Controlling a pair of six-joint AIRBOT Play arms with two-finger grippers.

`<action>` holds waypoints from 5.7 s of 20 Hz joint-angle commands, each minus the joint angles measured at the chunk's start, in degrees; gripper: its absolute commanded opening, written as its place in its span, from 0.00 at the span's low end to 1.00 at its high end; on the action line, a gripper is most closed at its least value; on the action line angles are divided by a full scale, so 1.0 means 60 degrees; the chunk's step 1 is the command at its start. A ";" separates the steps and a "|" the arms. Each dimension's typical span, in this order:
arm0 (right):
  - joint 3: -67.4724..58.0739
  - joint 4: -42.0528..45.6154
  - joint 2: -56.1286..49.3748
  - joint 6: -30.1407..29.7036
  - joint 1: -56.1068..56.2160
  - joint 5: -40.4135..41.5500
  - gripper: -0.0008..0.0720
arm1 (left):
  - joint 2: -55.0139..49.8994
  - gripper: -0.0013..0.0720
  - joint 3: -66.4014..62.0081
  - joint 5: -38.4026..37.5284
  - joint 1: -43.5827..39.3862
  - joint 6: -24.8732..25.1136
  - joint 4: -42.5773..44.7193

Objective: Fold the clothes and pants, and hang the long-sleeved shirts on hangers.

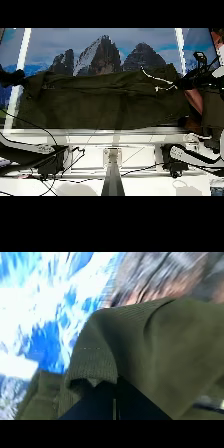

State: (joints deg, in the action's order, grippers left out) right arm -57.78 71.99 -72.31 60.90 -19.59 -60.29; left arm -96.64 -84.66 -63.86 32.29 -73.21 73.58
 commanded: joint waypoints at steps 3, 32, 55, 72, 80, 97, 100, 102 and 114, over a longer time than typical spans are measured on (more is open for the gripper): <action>0.0000 0.0044 0.0000 0.0022 -0.0007 0.1446 0.06 | 0.0863 0.04 -0.1763 0.0087 0.0004 0.0871 -0.1326; 0.0000 0.0000 0.0000 0.0025 -0.0007 0.1967 0.06 | -0.1209 0.60 -0.2932 -0.0135 -0.0237 0.1322 -0.1504; 0.0000 -0.0029 0.0000 0.0448 0.0000 0.1982 0.06 | -0.2299 0.65 -0.2157 -0.0525 0.0565 0.2983 -0.0160; 0.0000 -0.0029 0.0000 0.0448 0.0000 0.1942 0.06 | -0.1905 0.04 -0.2237 -0.6353 0.1508 0.4794 -1.5522; 0.0000 -0.0026 0.0000 0.0444 0.0000 0.1792 0.06 | 0.2186 0.04 -0.2237 -0.1297 0.1832 0.4207 -0.8116; 0.0000 -0.0029 0.0000 0.0448 0.0000 0.2022 0.06 | 0.1406 0.04 -0.1246 0.0590 0.1621 0.0481 -0.1610; 0.0000 -0.0080 -0.0015 0.0448 0.0000 0.2470 0.06 | 0.0860 0.04 -0.1246 0.1027 0.1424 0.0484 -0.2419; 0.0000 -0.0459 -0.0164 0.0448 0.0000 0.3158 0.06 | 0.0517 0.04 -0.1246 0.1341 0.1126 0.0488 -0.2419; -0.0004 -0.3038 -0.2036 0.0448 0.0015 0.6528 0.06 | -0.0747 0.04 -0.1246 0.5996 -0.0616 0.0484 -0.2419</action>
State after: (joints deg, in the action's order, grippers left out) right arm -57.76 56.03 -83.09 63.57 -19.59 -25.08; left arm -100.01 -92.14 -36.36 30.61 -70.30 59.05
